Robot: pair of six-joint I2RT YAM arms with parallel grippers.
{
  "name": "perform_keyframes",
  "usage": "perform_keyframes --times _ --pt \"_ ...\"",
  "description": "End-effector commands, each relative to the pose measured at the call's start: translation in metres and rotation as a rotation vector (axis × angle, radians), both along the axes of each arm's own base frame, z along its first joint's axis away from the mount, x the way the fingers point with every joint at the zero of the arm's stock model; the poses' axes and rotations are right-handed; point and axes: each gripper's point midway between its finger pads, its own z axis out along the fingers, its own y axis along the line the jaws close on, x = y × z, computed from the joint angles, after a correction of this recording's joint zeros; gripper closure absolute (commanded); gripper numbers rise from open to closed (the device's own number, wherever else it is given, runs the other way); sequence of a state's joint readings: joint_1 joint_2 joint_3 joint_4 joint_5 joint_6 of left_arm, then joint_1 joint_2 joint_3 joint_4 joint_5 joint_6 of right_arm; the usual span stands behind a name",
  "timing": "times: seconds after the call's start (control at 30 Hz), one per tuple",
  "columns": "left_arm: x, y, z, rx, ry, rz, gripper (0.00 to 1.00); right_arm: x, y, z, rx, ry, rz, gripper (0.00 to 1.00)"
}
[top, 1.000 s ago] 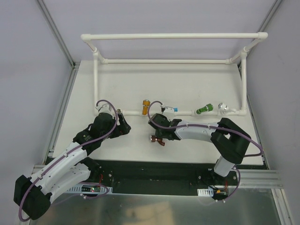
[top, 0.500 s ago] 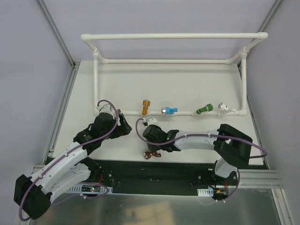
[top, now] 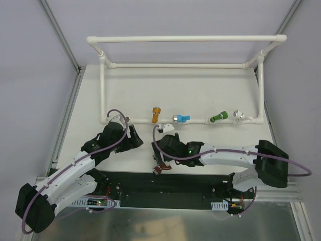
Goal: Install the water faucets
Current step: Move the water faucet to the center of the board, then pick up the water faucet from the center of the board.
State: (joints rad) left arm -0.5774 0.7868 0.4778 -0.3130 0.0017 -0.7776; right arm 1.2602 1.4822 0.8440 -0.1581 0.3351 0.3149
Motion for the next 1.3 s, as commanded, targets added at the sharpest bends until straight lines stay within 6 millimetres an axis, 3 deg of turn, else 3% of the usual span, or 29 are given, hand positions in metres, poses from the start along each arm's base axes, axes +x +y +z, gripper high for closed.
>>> perform_keyframes --times 0.0,0.2,0.47,0.6,0.87,1.03,1.27 --pt "-0.007 -0.014 -0.002 -0.045 0.057 -0.043 0.10 0.012 -0.015 0.042 0.198 0.040 -0.369 0.19" --pt "-0.014 -0.037 -0.012 -0.062 0.147 -0.130 0.12 -0.005 -0.034 0.040 0.387 0.225 -0.610 0.21" --pt "-0.025 -0.078 -0.011 -0.043 0.199 -0.164 0.15 -0.009 -0.092 0.045 0.545 0.236 -0.793 0.23" --pt "-0.026 -0.101 -0.010 -0.019 0.218 -0.148 0.22 -0.012 -0.119 0.040 0.580 0.233 -0.861 0.25" --pt "-0.032 -0.104 -0.035 0.159 0.337 -0.035 0.27 -0.018 -0.152 0.030 0.613 0.253 -0.941 0.27" --pt "-0.034 -0.105 -0.038 0.213 0.356 0.022 0.28 -0.020 -0.163 0.026 0.631 0.251 -0.960 0.27" --pt "-0.040 -0.114 -0.046 0.251 0.382 0.066 0.39 -0.020 -0.172 0.028 0.639 0.236 -0.964 0.27"
